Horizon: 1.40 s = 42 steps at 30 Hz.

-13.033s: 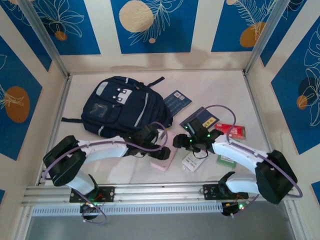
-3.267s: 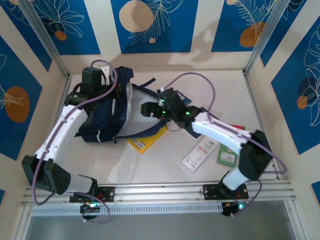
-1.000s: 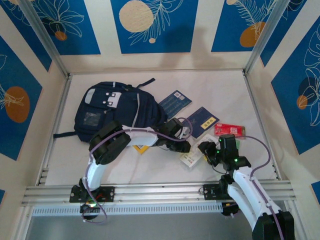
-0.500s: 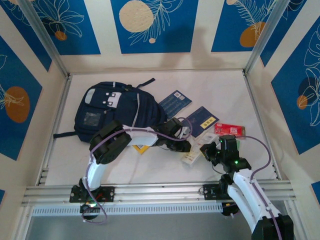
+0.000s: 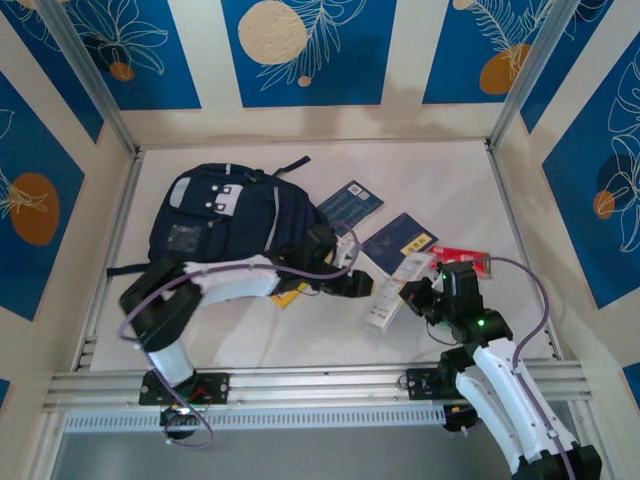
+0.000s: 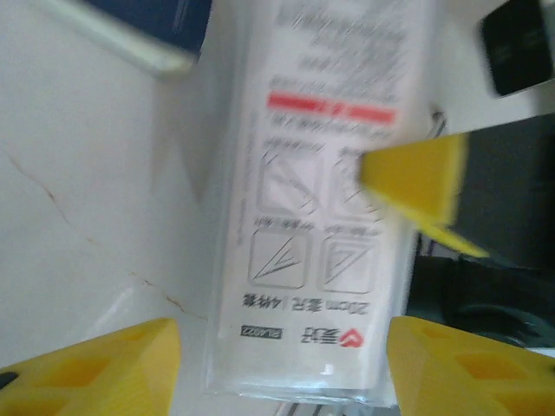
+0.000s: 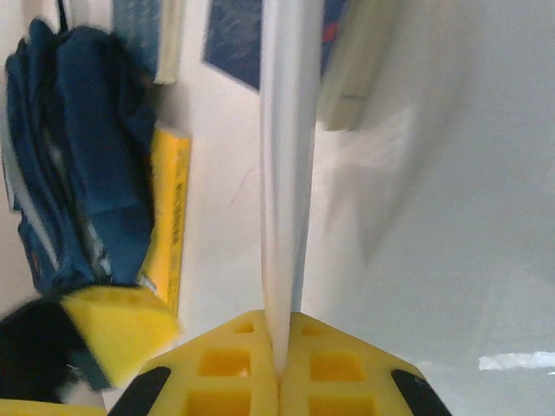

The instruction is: Pack the student bag

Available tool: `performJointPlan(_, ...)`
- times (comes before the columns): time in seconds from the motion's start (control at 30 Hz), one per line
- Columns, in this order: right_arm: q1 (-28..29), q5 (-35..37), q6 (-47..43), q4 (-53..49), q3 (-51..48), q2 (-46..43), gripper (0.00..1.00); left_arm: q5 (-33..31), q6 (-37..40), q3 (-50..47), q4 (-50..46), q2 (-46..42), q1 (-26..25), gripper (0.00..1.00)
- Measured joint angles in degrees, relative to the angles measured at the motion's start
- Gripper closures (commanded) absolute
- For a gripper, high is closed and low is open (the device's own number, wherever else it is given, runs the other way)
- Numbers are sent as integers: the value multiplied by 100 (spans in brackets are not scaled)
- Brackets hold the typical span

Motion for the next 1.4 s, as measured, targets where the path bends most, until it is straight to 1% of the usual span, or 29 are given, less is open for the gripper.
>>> performJointPlan(0.1, 472, 219, -238, -131, 337, 20, 100, -131, 120, -120, -199, -743, 291, 30)
performJointPlan(0.2, 968, 398, -597, -83, 717, 153, 100, -271, 293, -131, -474, -1174, 511, 27)
performJointPlan(0.27, 1246, 337, -905, 140, 907, 306, 100, -313, 400, -153, -605, -1340, 647, 26)
performJointPlan(0.33, 1375, 92, -1178, 457, 1014, 496, 100, -271, 479, -232, -632, -1445, 782, 25)
performJointPlan(0.43, 1394, -570, -1532, 1091, 1115, 892, 100, 55, 479, -448, -544, -1574, 1021, 24)
performJointPlan(0.53, 1392, -1252, -1696, 1720, 1123, 1185, 100, 435, 358, -713, -238, -1714, 1209, 25)
performJointPlan(0.63, 1296, -1921, -1700, 2339, 1123, 1338, 100, 846, 87, -933, 348, -1794, 1257, 28)
performJointPlan(0.73, 1113, -2568, -1587, 2962, 1123, 1550, 100, 1255, -297, -1154, 1169, -1797, 1257, 35)
performJointPlan(0.8, 1010, -2929, -1519, 3305, 1123, 1751, 100, 1502, -662, -1300, 1836, -1753, 1257, 44)
performJointPlan(0.9, 955, -3259, -1460, 3495, 1123, 1899, 100, 1821, -1226, -1469, 2852, -1565, 1257, 59)
performJointPlan(0.97, 916, -3362, -1425, 3558, 1123, 1915, 100, 2004, -1617, -1526, 3495, -1408, 1268, 66)
performJointPlan(1.1, 835, -3552, -1384, 3624, 1123, 1871, 100, 2249, -2389, -1558, 4704, -1121, 1300, 76)
performJointPlan(1.3, 782, -3676, -1294, 3711, 1123, 1744, 100, 2441, -3224, -1637, 6035, -778, 1340, 94)
performJointPlan(1.33, 774, -3683, -1276, 3713, 1123, 1738, 100, 2459, -3309, -1641, 6201, -715, 1342, 96)
performJointPlan(1.37, 763, -3683, -1270, 3718, 1121, 1727, 98, 2479, -3449, -1648, 6404, -638, 1349, 96)
performJointPlan(1.4, 758, -3676, -1252, 3722, 1119, 1707, 87, 2492, -3569, -1648, 6566, -570, 1349, 96)
